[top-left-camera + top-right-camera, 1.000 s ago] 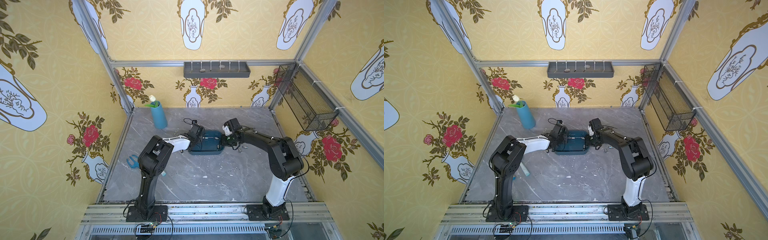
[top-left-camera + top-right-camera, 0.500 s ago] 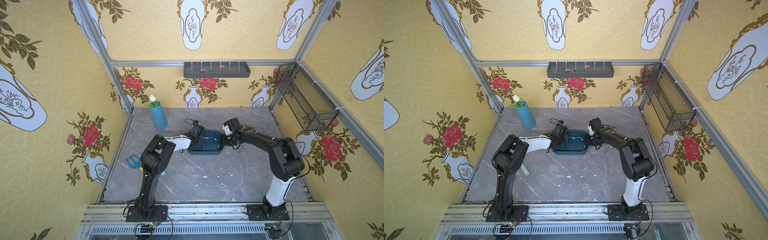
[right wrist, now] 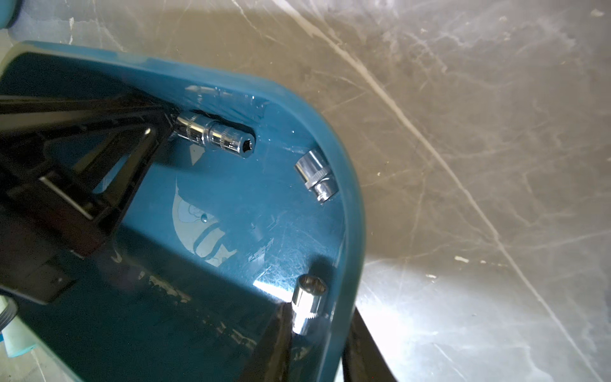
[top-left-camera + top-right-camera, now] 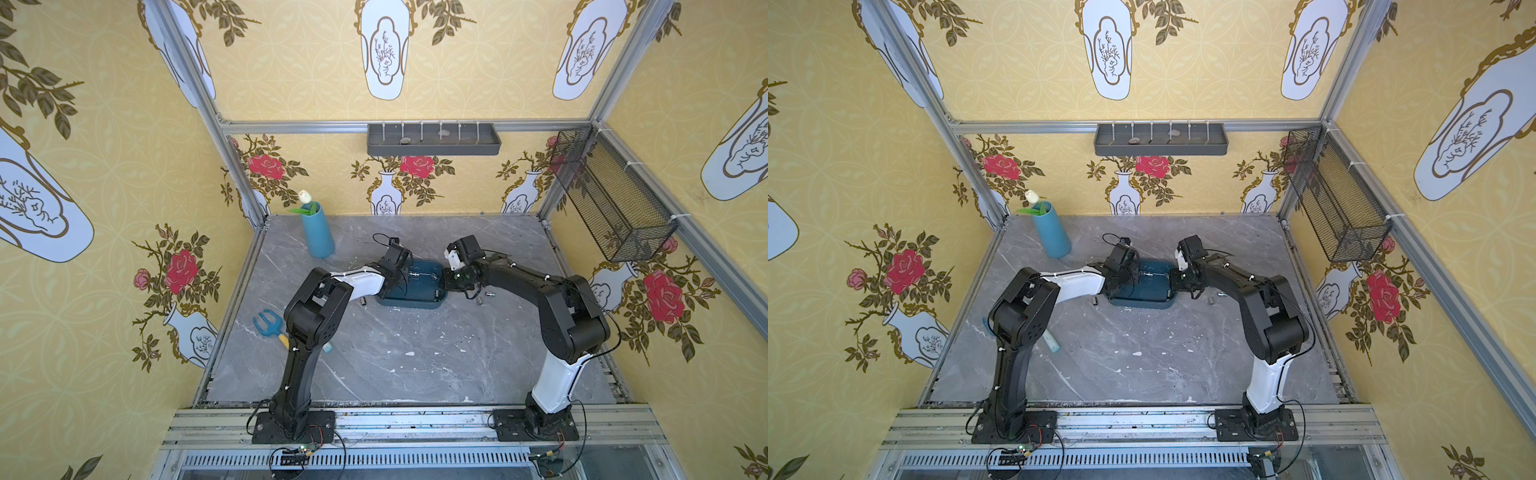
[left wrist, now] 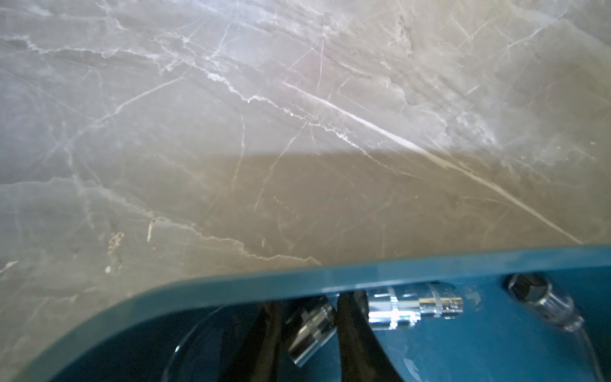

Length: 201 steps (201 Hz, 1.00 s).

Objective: Take out the socket from the storage box
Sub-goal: Pick up the socket head from the storage box.

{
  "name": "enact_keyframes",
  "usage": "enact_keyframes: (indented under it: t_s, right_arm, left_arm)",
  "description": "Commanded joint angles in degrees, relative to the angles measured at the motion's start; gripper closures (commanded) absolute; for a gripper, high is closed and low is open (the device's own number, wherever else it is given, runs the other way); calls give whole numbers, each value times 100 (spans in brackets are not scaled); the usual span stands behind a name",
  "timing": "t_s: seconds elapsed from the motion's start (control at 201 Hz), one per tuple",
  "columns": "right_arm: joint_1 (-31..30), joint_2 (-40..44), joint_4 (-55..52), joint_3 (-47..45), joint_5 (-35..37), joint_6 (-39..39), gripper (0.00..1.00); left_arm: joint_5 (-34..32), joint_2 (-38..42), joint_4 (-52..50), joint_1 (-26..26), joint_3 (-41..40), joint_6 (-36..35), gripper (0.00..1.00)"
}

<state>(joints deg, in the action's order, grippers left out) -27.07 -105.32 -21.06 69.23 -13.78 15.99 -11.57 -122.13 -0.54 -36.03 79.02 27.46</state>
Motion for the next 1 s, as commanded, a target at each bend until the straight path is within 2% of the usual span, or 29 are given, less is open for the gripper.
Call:
enact_keyframes:
  t_s: [0.0,0.179,0.488,0.841,0.996]
  right_arm:
    - [-8,71,33,-14,51,-62,69]
    - [-9,64,56,-59,69,-57,69]
    - [4,73,75,-68,86,-70,70]
    - [-5,90,80,-93,97,-55,70]
    - [0,124,62,-71,112,-68,70]
  left_arm:
    - [70,-75,-7,1,17,-79,71]
    - [321,-66,67,6,-45,-168,76]
    - [537,-152,-16,0,-71,-267,68]
    - [464,31,-83,-14,-208,-235,80]
    - [537,418,-80,-17,-463,-161,81]
